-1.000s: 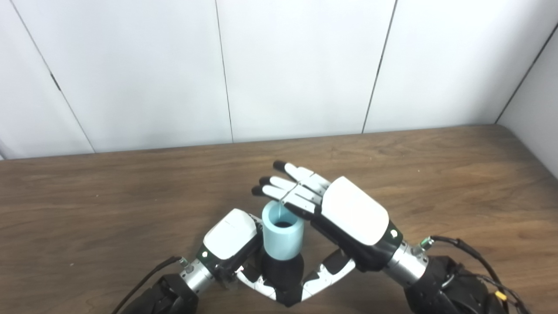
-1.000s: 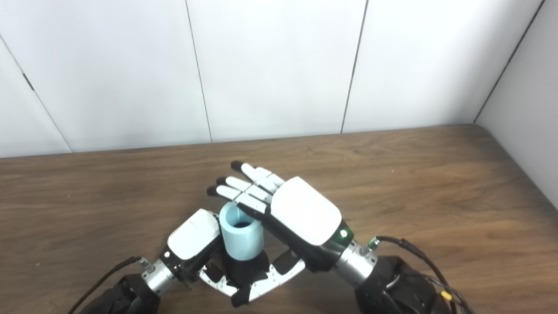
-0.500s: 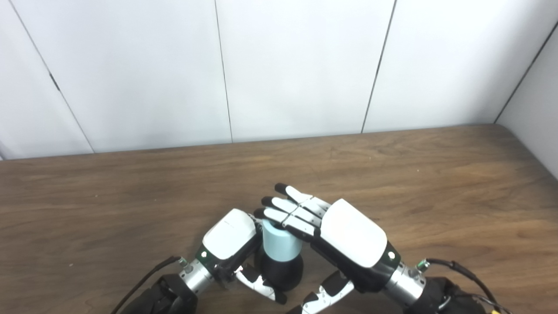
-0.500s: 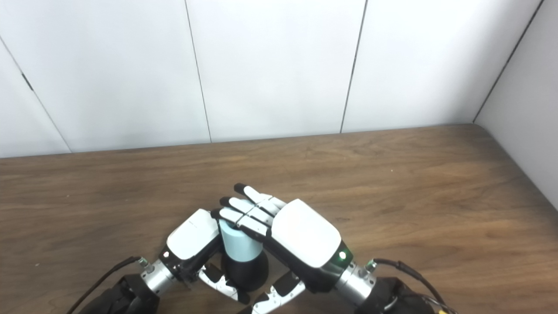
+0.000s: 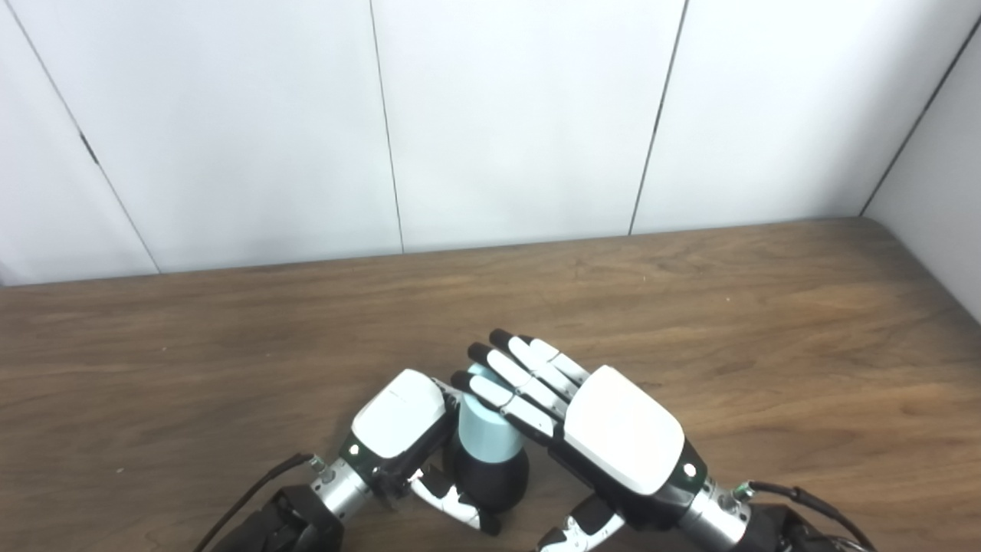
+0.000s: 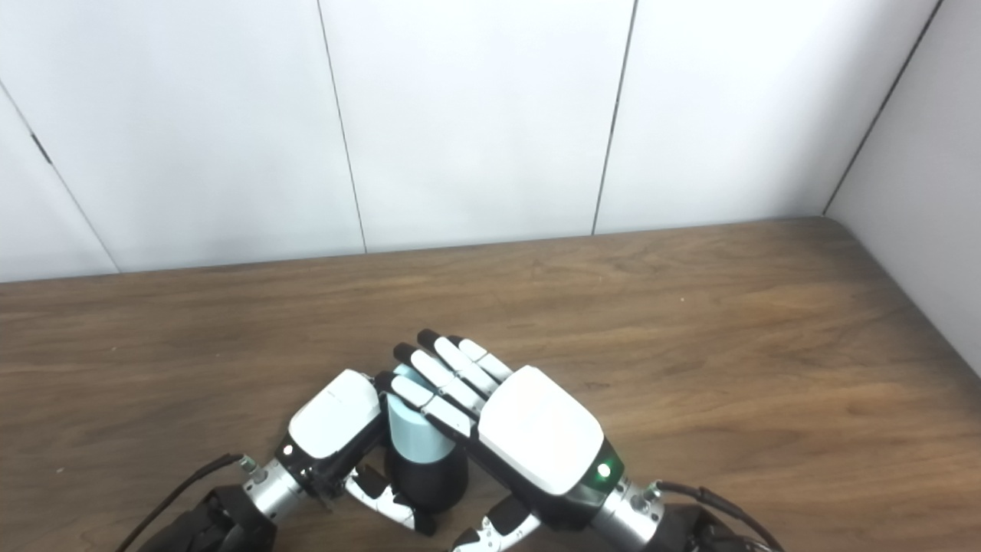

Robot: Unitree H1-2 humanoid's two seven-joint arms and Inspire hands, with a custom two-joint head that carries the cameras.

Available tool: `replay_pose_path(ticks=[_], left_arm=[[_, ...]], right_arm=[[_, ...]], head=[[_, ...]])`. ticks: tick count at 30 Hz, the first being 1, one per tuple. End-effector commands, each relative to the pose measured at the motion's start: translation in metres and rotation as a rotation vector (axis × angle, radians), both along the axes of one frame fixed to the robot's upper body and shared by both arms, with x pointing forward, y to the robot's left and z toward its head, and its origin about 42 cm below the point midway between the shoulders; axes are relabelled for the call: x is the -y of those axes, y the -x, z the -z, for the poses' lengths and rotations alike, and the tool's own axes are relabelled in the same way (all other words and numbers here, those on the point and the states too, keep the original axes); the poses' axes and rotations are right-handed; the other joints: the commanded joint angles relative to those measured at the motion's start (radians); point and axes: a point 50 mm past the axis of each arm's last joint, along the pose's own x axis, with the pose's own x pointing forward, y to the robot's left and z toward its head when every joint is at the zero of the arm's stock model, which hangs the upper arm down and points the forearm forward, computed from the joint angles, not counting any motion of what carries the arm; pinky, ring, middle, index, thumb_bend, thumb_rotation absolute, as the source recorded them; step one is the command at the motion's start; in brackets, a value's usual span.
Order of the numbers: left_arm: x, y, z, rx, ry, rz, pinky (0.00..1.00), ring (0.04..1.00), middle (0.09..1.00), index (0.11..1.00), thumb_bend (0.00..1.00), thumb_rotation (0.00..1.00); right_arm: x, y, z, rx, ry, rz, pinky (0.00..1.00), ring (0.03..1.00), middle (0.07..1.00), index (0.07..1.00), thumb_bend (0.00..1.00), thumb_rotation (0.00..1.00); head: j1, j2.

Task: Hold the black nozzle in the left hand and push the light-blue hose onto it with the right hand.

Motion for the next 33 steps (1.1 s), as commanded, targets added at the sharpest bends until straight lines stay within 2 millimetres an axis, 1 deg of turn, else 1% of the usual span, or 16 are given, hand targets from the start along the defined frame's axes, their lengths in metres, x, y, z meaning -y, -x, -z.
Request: replay_pose_path(ticks=[1,6,12,14,16,17,19,22,25,26,27,28,29,33], left_arm=[[-0.002,0.034,0.042,-0.131,-0.035,-0.006,0.15,0.211,0.472,0.480,0.52,0.00],[-0.003,0.034,0.043,-0.126,-0.033,-0.007,0.16,0.216,0.472,0.480,0.52,0.00],[-0.002,0.035,0.042,-0.136,-0.044,-0.007,0.16,0.217,0.472,0.480,0.52,0.00],[-0.002,0.035,0.042,-0.138,-0.043,-0.006,0.16,0.217,0.472,0.480,0.52,0.00],[-0.001,0.035,0.042,-0.142,-0.040,-0.006,0.16,0.215,0.472,0.480,0.52,0.00],[-0.001,0.034,0.042,-0.144,-0.039,-0.006,0.16,0.213,0.472,0.480,0.52,0.00],[-0.001,0.034,0.043,-0.144,-0.035,-0.005,0.16,0.215,0.437,0.488,0.52,0.00],[-0.001,0.034,0.043,-0.143,-0.031,-0.003,0.15,0.208,0.468,0.481,0.52,0.00],[-0.001,0.034,0.043,-0.138,-0.029,-0.004,0.16,0.214,0.472,0.480,0.52,0.00],[-0.001,0.034,0.042,-0.136,-0.028,-0.004,0.16,0.214,0.428,0.490,0.52,0.00],[-0.001,0.033,0.042,-0.136,-0.029,-0.005,0.16,0.214,0.420,0.492,0.52,0.00],[-0.001,0.033,0.042,-0.136,-0.029,-0.005,0.16,0.215,0.451,0.485,0.52,0.00],[-0.002,0.033,0.042,-0.136,-0.028,-0.006,0.16,0.212,0.461,0.483,0.52,0.00],[-0.002,0.034,0.043,-0.140,-0.033,-0.008,0.15,0.203,0.471,0.480,0.52,0.00]], right_arm=[[0.008,0.006,0.042,-0.195,0.192,0.036,0.94,1.000,0.997,0.960,0.81,1.00],[0.006,0.004,0.043,-0.228,0.210,0.030,0.93,1.000,0.985,0.951,0.83,1.00],[0.002,0.002,0.035,-0.224,0.201,0.004,0.96,1.000,0.966,0.929,0.84,1.00],[0.000,0.001,0.031,-0.214,0.190,-0.011,0.94,0.993,0.951,0.917,0.85,0.99],[-0.002,0.000,0.025,-0.199,0.176,-0.030,0.92,0.971,0.928,0.890,0.85,0.99],[-0.003,0.000,0.023,-0.195,0.171,-0.035,0.91,0.955,0.909,0.869,0.85,0.98],[-0.005,-0.001,0.014,-0.167,0.134,-0.057,0.88,0.913,0.862,0.820,0.85,0.93],[-0.008,-0.001,0.007,-0.136,0.102,-0.076,0.84,0.863,0.810,0.770,0.86,0.88],[-0.007,-0.002,0.009,-0.160,0.115,-0.072,0.83,0.859,0.812,0.767,0.86,0.87],[-0.007,-0.003,0.010,-0.170,0.122,-0.070,0.82,0.859,0.817,0.771,0.86,0.87],[-0.007,-0.002,0.012,-0.183,0.127,-0.068,0.82,0.859,0.820,0.773,0.86,0.87],[-0.007,-0.002,0.013,-0.189,0.129,-0.067,0.82,0.857,0.821,0.774,0.86,0.87],[-0.007,-0.002,0.014,-0.196,0.130,-0.066,0.82,0.855,0.821,0.774,0.86,0.87],[-0.006,0.000,0.021,-0.212,0.137,-0.060,0.79,0.846,0.819,0.773,0.86,0.86]], head=[[0.000,0.001],[-0.001,0.000],[0.000,0.001],[0.000,0.001],[-0.001,0.000],[-0.001,0.000],[-0.003,0.000],[-0.003,-0.002],[-0.001,-0.001],[-0.001,-0.001],[-0.003,-0.001],[-0.004,-0.001],[-0.004,-0.001],[-0.003,-0.001]])
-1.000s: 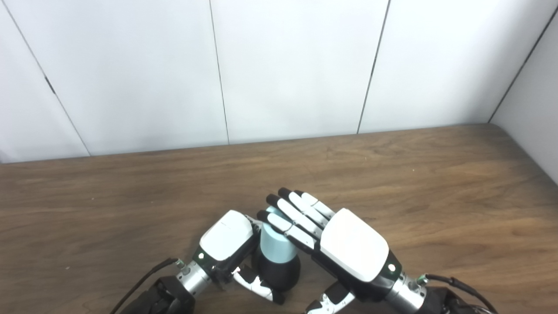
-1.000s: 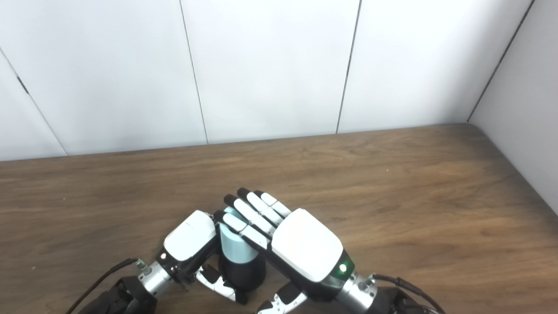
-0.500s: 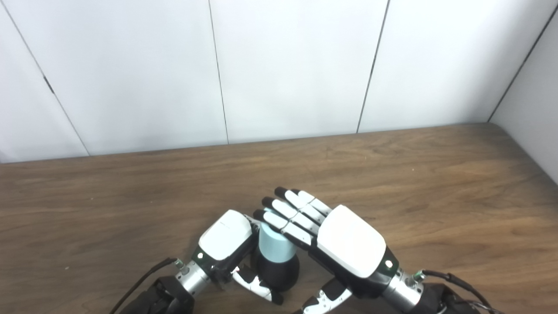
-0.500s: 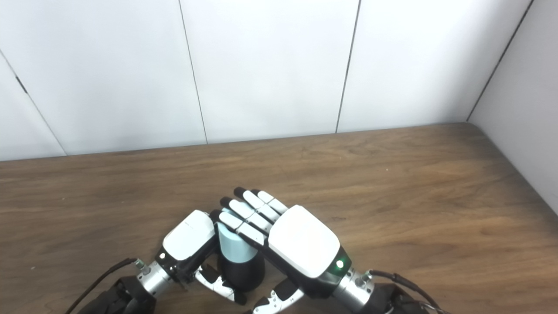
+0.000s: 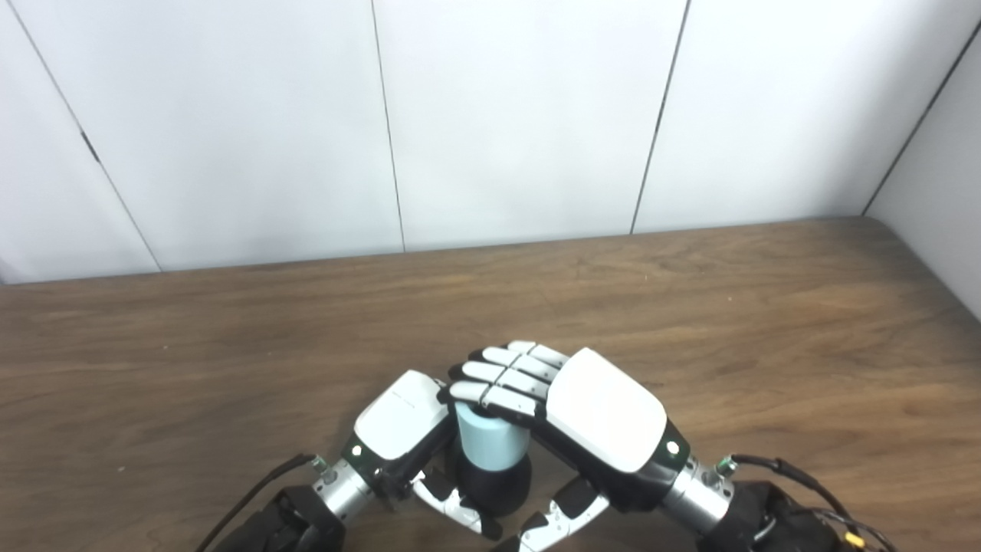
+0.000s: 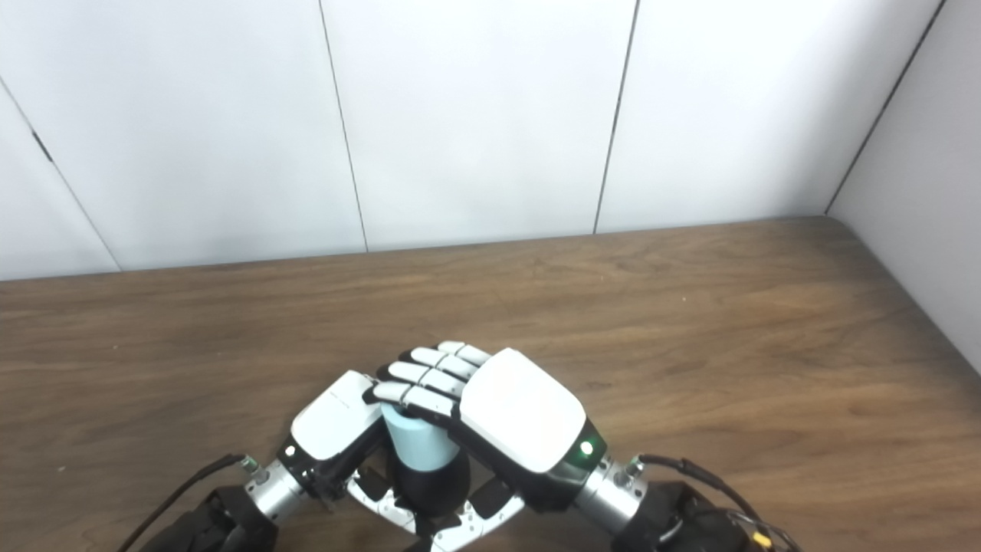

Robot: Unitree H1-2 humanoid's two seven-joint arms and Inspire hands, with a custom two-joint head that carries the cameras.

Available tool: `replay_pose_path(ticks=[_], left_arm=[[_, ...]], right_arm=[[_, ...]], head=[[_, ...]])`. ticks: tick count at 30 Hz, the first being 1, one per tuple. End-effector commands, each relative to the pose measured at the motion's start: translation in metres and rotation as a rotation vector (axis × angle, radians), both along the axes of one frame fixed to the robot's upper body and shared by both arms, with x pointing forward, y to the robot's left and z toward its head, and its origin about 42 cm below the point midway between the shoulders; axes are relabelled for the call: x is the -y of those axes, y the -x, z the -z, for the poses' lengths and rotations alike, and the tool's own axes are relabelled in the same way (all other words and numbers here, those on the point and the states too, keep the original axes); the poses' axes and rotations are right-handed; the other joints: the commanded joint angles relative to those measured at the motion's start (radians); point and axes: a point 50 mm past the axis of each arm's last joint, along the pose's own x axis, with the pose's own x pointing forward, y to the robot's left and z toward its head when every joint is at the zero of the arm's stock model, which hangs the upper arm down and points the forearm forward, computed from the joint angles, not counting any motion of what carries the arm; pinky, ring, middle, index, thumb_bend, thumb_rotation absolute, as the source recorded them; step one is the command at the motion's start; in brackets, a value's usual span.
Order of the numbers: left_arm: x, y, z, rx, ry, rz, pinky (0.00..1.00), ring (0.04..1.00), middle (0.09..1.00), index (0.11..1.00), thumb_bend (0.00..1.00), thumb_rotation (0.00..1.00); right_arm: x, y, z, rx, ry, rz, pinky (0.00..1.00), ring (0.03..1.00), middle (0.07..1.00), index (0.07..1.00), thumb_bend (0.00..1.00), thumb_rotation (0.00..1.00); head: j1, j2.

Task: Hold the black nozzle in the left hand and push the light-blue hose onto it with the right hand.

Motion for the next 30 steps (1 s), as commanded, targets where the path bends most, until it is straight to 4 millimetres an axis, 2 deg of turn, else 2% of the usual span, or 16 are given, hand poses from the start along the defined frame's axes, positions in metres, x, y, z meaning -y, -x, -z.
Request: replay_pose_path(ticks=[1,8,10,12,13,15,17,20,25,27,30], left_arm=[[-0.003,0.032,0.044,-0.137,-0.033,-0.016,0.15,0.203,0.471,0.480,0.52,0.00],[-0.003,0.032,0.044,-0.140,-0.031,-0.017,0.15,0.211,0.472,0.480,0.52,0.00],[-0.003,0.032,0.044,-0.139,-0.031,-0.018,0.15,0.215,0.402,0.497,0.52,0.00],[-0.003,0.032,0.044,-0.139,-0.034,-0.017,0.15,0.213,0.388,0.500,0.51,0.00],[-0.003,0.032,0.044,-0.135,-0.032,-0.016,0.15,0.214,0.438,0.488,0.52,0.00],[-0.003,0.032,0.045,-0.135,-0.028,-0.016,0.15,0.212,0.463,0.482,0.52,0.00],[-0.003,0.032,0.045,-0.136,-0.026,-0.019,0.15,0.212,0.470,0.481,0.52,0.00],[-0.004,0.032,0.045,-0.138,-0.023,-0.017,0.15,0.210,0.472,0.480,0.52,0.00],[-0.005,0.032,0.046,-0.141,-0.036,-0.018,0.15,0.214,0.472,0.480,0.52,0.00],[-0.005,0.032,0.047,-0.142,-0.041,-0.018,0.15,0.216,0.407,0.496,0.52,0.00],[-0.005,0.032,0.047,-0.143,-0.042,-0.016,0.16,0.220,0.387,0.502,0.51,0.00]], right_arm=[[0.007,0.010,0.036,-0.176,0.162,-0.007,0.79,0.846,0.821,0.773,0.86,0.85],[0.008,0.009,0.037,-0.172,0.160,-0.007,0.81,0.855,0.833,0.787,0.85,0.86],[0.008,0.009,0.037,-0.164,0.147,-0.007,0.81,0.859,0.838,0.792,0.84,0.86],[0.008,0.009,0.036,-0.151,0.111,-0.006,0.81,0.873,0.857,0.815,0.85,0.83],[0.008,0.009,0.034,-0.146,0.089,-0.005,0.82,0.889,0.882,0.847,0.85,0.81],[0.008,0.008,0.030,-0.138,0.053,0.003,0.84,0.923,0.923,0.889,0.85,0.80],[0.007,0.007,0.024,-0.116,0.018,0.013,0.85,0.958,0.962,0.929,0.85,0.80],[0.006,0.006,0.019,-0.075,-0.030,0.019,0.87,0.972,0.967,0.939,0.86,0.76],[0.005,0.007,0.015,-0.035,-0.068,0.027,0.89,0.990,0.992,0.979,0.86,0.75],[0.004,0.006,0.012,-0.014,-0.089,0.029,0.90,0.994,0.998,0.989,0.86,0.74],[0.003,0.005,0.006,0.006,-0.102,0.043,0.92,1.000,1.000,0.999,0.86,0.77]], head=[[-0.002,0.000],[0.000,-0.001],[0.000,-0.002],[0.000,-0.002],[0.000,-0.002],[0.000,-0.006],[-0.001,-0.006],[-0.001,-0.007],[-0.002,-0.007],[-0.003,-0.007],[-0.003,-0.008]])
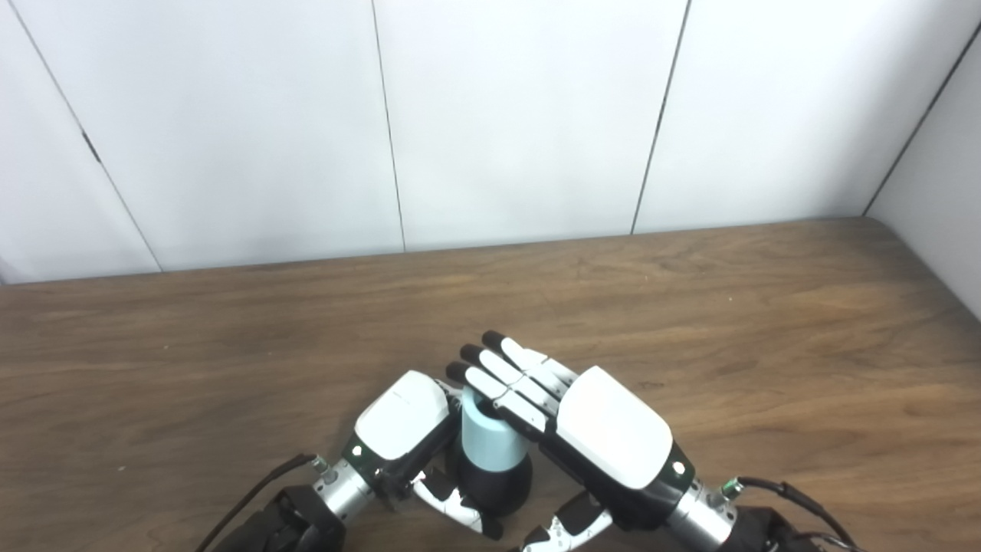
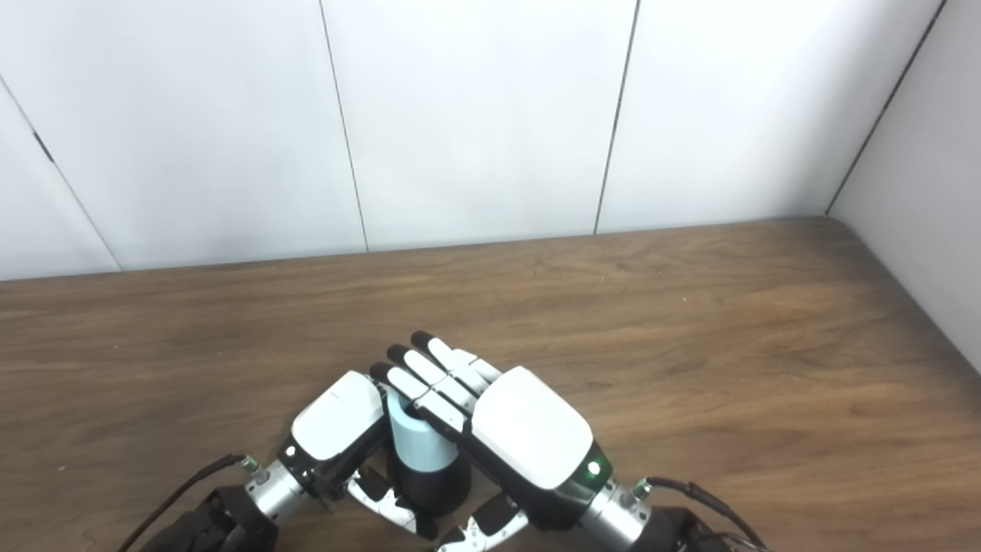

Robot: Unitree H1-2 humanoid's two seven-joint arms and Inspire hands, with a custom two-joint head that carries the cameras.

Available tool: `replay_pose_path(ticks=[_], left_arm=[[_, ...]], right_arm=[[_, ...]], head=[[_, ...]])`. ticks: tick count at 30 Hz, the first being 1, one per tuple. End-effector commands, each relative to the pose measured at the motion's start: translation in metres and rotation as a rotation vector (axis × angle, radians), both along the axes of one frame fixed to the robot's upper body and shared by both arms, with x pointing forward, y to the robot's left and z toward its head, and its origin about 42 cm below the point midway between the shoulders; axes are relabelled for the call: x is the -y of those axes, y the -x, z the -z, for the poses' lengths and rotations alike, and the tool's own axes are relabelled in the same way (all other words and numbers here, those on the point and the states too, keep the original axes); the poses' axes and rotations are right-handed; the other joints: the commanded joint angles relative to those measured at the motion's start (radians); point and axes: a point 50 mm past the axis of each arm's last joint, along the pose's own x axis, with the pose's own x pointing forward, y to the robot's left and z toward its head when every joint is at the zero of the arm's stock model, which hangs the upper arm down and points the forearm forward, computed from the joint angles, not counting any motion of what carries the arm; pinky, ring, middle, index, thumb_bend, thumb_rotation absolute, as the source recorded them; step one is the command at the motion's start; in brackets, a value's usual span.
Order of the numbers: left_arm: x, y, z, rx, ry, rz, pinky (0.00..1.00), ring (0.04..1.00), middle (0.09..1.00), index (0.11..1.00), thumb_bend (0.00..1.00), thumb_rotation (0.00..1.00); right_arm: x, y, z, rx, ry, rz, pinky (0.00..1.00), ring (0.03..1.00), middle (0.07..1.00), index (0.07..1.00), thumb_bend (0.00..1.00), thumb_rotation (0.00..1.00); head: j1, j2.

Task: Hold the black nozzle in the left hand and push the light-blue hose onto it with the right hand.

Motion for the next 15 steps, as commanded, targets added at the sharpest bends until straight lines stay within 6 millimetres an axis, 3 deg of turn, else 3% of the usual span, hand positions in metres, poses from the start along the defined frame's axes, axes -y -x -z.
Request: replay_pose_path(ticks=[1,12,15], left_arm=[[-0.006,0.032,0.047,-0.148,-0.044,-0.019,0.16,0.222,0.386,0.503,0.51,0.00],[-0.004,0.031,0.046,-0.147,-0.039,-0.016,0.16,0.223,0.386,0.504,0.51,0.00],[-0.004,0.031,0.045,-0.146,-0.037,-0.015,0.16,0.214,0.463,0.483,0.52,0.00]], right_arm=[[-0.001,-0.002,-0.008,0.029,-0.007,0.003,0.93,1.000,1.000,1.000,0.86,0.77],[-0.007,-0.007,-0.019,0.034,0.010,0.003,0.97,1.000,1.000,0.992,0.86,0.76],[-0.007,-0.007,-0.019,0.045,-0.001,0.000,0.96,1.000,0.994,0.967,0.86,0.77]], head=[[-0.001,0.001],[0.002,0.003],[0.000,0.002]])
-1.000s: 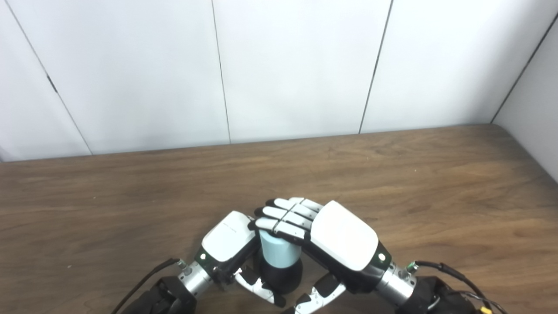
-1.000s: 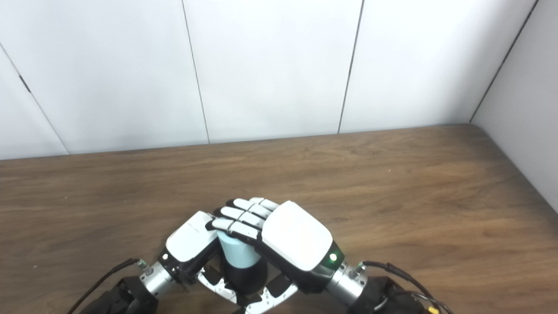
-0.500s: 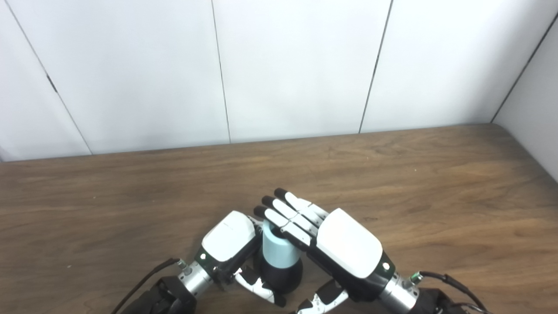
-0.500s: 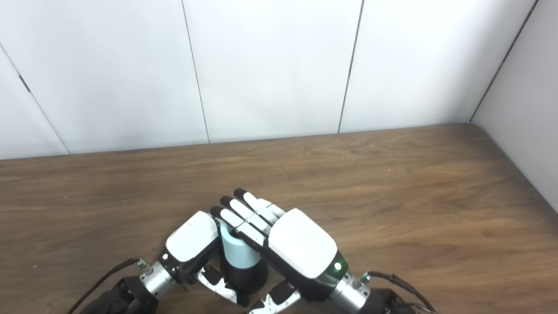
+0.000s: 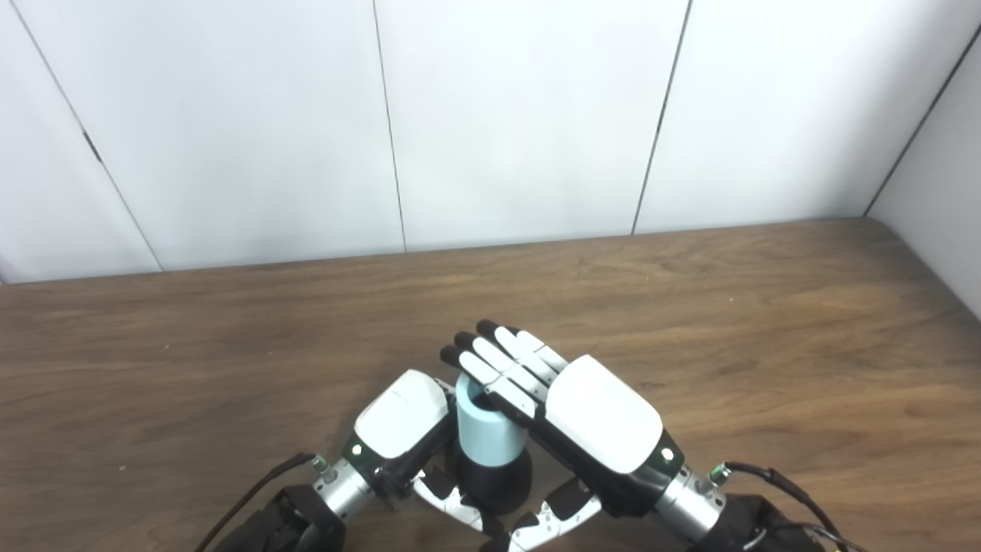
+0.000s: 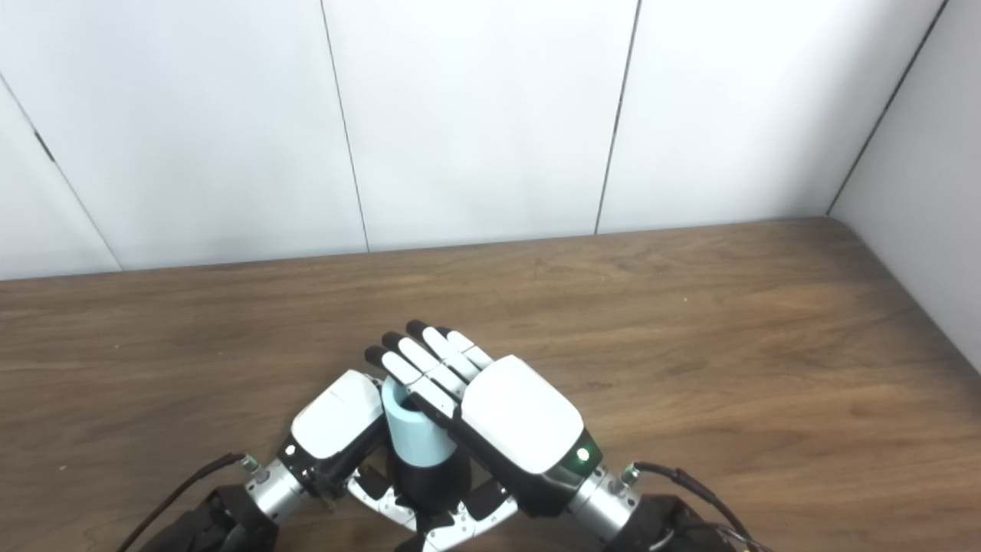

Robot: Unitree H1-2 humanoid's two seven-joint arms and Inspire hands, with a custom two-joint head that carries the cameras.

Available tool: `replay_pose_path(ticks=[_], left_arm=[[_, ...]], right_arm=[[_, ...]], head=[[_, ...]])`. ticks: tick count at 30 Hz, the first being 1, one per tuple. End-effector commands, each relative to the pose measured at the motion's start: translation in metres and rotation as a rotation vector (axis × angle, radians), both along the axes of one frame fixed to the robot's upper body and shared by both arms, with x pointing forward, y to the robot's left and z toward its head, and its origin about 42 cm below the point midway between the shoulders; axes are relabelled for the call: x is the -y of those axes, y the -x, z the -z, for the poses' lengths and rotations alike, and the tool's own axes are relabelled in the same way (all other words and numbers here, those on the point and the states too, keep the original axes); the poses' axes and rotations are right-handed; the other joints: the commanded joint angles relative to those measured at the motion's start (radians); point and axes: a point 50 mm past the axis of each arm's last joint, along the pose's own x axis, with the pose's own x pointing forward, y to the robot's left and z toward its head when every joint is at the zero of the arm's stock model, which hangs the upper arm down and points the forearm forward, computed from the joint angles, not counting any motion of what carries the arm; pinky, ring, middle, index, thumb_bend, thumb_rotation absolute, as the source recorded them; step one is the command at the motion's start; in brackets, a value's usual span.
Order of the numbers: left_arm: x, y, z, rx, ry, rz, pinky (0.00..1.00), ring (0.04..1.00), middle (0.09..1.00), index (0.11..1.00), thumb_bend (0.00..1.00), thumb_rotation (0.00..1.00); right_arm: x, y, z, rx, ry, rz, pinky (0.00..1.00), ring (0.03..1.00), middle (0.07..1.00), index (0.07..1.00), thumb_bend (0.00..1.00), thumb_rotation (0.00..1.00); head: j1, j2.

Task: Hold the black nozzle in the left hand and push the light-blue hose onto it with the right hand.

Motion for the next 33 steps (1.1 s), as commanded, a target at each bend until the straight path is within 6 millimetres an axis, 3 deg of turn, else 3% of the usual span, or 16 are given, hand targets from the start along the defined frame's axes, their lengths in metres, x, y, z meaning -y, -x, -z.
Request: replay_pose_path(ticks=[1,6,8,9,11,14,16,17,18,20,23,26,29,33], left_arm=[[-0.004,0.032,0.045,-0.141,-0.041,-0.014,0.16,0.223,0.427,0.495,0.52,0.00],[-0.005,0.032,0.046,-0.139,-0.042,-0.015,0.17,0.231,0.389,0.507,0.51,0.00],[-0.004,0.032,0.046,-0.138,-0.042,-0.016,0.16,0.221,0.385,0.504,0.51,0.00],[-0.005,0.032,0.046,-0.138,-0.041,-0.016,0.16,0.218,0.428,0.493,0.52,0.00],[-0.005,0.032,0.046,-0.137,-0.041,-0.015,0.16,0.220,0.395,0.502,0.51,0.00],[-0.006,0.031,0.045,-0.139,-0.053,-0.014,0.17,0.230,0.389,0.507,0.51,0.00],[-0.007,0.030,0.046,-0.142,-0.054,-0.023,0.17,0.231,0.388,0.505,0.51,0.00],[-0.007,0.029,0.046,-0.144,-0.054,-0.026,0.17,0.233,0.388,0.505,0.51,0.00],[-0.008,0.029,0.046,-0.144,-0.054,-0.030,0.17,0.234,0.388,0.505,0.51,0.00],[-0.008,0.029,0.046,-0.145,-0.053,-0.035,0.17,0.233,0.388,0.505,0.51,0.00],[-0.008,0.028,0.045,-0.144,-0.046,-0.039,0.17,0.237,0.390,0.507,0.51,0.00],[-0.008,0.028,0.045,-0.142,-0.044,-0.042,0.17,0.236,0.390,0.507,0.51,0.00],[-0.008,0.027,0.046,-0.138,-0.034,-0.049,0.16,0.219,0.384,0.501,0.51,0.00],[-0.009,0.026,0.047,-0.127,-0.031,-0.056,0.15,0.206,0.467,0.481,0.52,0.00]], right_arm=[[-0.001,-0.001,-0.011,0.069,-0.029,-0.015,0.97,1.000,0.997,0.983,0.86,0.77],[0.000,-0.003,-0.017,0.126,-0.124,-0.013,0.96,0.995,0.999,0.995,0.86,0.73],[0.000,-0.004,-0.017,0.180,-0.193,-0.013,0.86,0.933,0.944,0.933,0.87,0.70],[0.000,-0.005,-0.016,0.215,-0.241,-0.014,0.80,0.882,0.898,0.883,0.87,0.68],[0.001,-0.006,-0.014,0.273,-0.324,-0.012,0.67,0.786,0.814,0.802,0.85,0.65],[0.003,-0.007,-0.010,0.317,-0.394,-0.006,0.61,0.756,0.799,0.804,0.79,0.66],[0.004,-0.009,-0.007,0.288,-0.401,0.001,0.65,0.795,0.845,0.857,0.78,0.68],[0.005,-0.009,-0.007,0.270,-0.397,0.003,0.75,0.875,0.924,0.936,0.78,0.71],[0.005,-0.009,-0.006,0.244,-0.391,0.007,0.79,0.902,0.951,0.963,0.78,0.72],[0.007,-0.008,-0.006,0.186,-0.385,0.019,0.92,0.977,0.990,0.993,0.81,0.72],[0.009,-0.008,-0.006,0.107,-0.408,0.030,0.99,0.998,0.999,1.000,0.87,0.71],[0.014,-0.011,-0.003,-0.006,-0.598,0.034,1.00,1.000,1.000,1.000,0.91,0.72],[0.025,-0.019,0.009,-0.060,-0.808,0.047,0.92,0.978,0.997,0.990,0.90,0.72],[0.043,-0.029,0.025,-0.126,-1.035,0.078,0.79,0.864,0.874,0.845,0.73,0.70]], head=[[0.000,0.000],[-0.001,-0.001],[-0.001,-0.001],[0.000,0.001],[-0.001,0.001],[-0.001,0.000],[-0.002,0.000],[-0.002,0.000],[-0.001,0.000],[-0.001,0.000],[-0.001,0.000],[0.000,0.000],[0.000,-0.002],[0.001,-0.002]])
